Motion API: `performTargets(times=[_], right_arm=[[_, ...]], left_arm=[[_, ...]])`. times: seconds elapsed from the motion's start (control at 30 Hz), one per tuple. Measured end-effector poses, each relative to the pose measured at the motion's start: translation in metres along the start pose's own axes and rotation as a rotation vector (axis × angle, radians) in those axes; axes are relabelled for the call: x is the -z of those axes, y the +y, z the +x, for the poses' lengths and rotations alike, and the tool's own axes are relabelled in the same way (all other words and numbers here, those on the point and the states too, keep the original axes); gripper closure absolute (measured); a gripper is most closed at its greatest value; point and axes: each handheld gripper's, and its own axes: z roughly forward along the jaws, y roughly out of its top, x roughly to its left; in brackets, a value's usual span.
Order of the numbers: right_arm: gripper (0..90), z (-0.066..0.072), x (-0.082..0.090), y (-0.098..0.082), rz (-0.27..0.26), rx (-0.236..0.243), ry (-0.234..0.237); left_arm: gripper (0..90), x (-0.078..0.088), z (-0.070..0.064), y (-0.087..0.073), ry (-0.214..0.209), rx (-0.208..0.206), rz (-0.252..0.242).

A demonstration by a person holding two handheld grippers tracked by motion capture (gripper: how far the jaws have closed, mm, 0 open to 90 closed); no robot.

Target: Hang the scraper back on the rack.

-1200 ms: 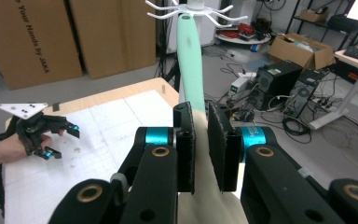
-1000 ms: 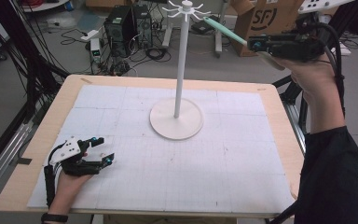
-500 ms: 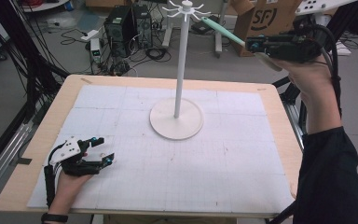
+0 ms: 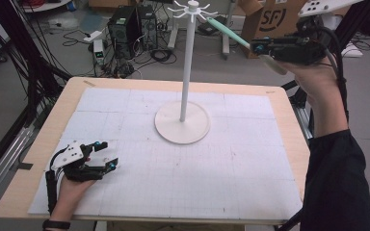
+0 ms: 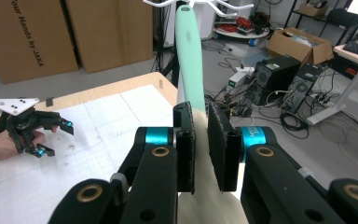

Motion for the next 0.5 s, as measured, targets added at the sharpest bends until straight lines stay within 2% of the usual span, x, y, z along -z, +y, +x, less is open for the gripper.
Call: performTargets(times=[0.5], right_arm=[[81.6, -0.004, -0.011, -0.005, 0.031, -0.008, -0.007]], left_arm=[[24.5, 0.000, 0.000, 0.000, 0.001, 0.001, -0.002]])
